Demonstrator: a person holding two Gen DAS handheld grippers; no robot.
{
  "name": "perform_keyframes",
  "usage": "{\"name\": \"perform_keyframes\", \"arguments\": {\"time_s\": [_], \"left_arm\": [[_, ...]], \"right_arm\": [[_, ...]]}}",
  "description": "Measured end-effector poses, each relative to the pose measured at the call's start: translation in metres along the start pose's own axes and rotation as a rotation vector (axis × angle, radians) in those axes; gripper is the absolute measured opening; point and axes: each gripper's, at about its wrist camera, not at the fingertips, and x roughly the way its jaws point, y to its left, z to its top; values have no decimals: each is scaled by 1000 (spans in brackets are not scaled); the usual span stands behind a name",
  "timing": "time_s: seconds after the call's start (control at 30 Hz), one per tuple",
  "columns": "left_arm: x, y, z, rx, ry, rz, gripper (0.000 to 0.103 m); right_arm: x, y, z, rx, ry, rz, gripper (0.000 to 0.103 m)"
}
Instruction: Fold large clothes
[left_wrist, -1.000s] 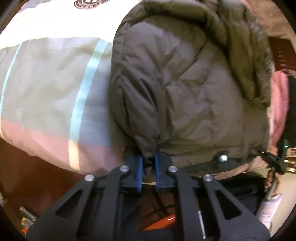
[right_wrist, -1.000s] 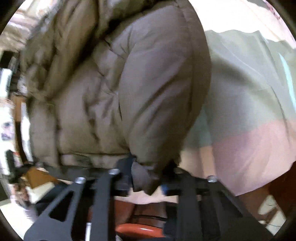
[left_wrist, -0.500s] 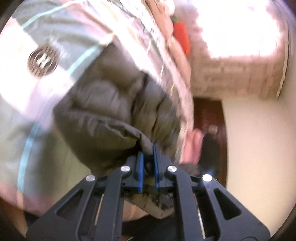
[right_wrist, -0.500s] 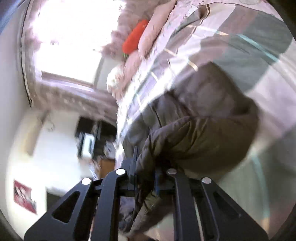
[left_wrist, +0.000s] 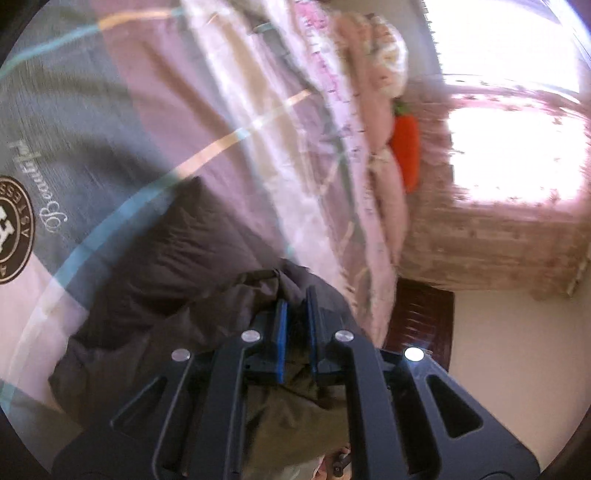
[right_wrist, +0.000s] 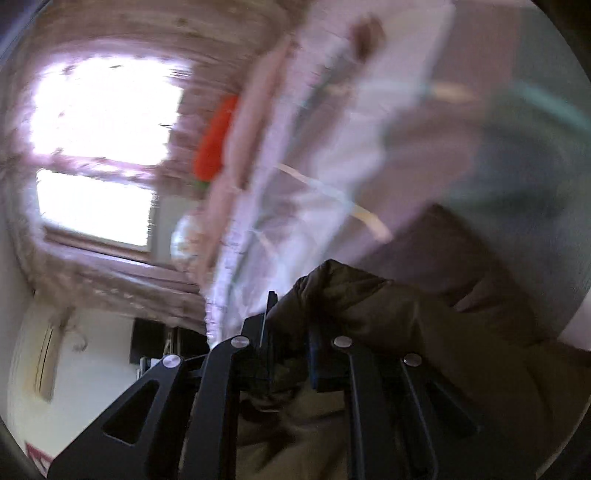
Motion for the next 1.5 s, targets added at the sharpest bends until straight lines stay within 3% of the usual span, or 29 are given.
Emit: {"name": "perform_keyframes", "arguments": {"time_s": [0.07,0.17,0.2,0.23,0.27,0.3,0.33,0.37,0.43,0.5,0.53,0.6,0.73,0.87,0.93,1.03,1.2,1.27,1.5], "left_arm": [[14,19,5,-49,15,-2,10],[25,53,7,-191,39,-58,10],[10,54,11,-211,-7,-79,10],[-2,52,13,-194,-63,-70,10],[-33,40,18,-139,-173,-50,14],[-57,30,18,-101,-242,-40,22],[-80,19,16,-66,-313,-23,40],[-100,7,11,-35,-376,0,50],[-120,-27,-10,64,-429,78,50],[-106,-65,-45,230,-355,213,49],[-93,-79,-68,309,-327,294,43],[-57,-96,-116,430,-249,449,42],[13,-96,-182,573,-17,569,38],[58,-81,-204,643,17,740,38],[69,-76,-198,643,-5,766,38],[86,-75,-177,625,-76,791,40],[104,-93,-148,643,-199,801,40],[109,-97,-139,651,-236,819,45],[120,-97,-130,664,-239,854,50]], "right_arm": [[7,-14,4,56,33,29,13],[2,-16,16,114,75,79,24],[-6,-14,19,114,64,86,30],[-21,-8,25,100,26,89,40],[-41,-2,27,78,-38,77,49],[-70,8,29,40,-175,26,78],[-89,16,27,7,-256,8,92],[-104,31,24,-60,-282,6,92],[-111,66,9,-191,-198,-49,92],[-108,110,-31,-372,-118,-110,91],[-102,127,-55,-448,-71,-138,90],[-88,148,-106,-586,36,-188,89],[-51,157,-197,-846,203,-344,89],[-1,147,-241,-1042,279,-471,88],[27,142,-241,-1094,271,-513,88],[56,142,-230,-1105,237,-510,89],[97,150,-191,-1022,161,-481,93],[109,150,-174,-961,135,-478,95],[124,148,-166,-993,122,-494,101]]}}
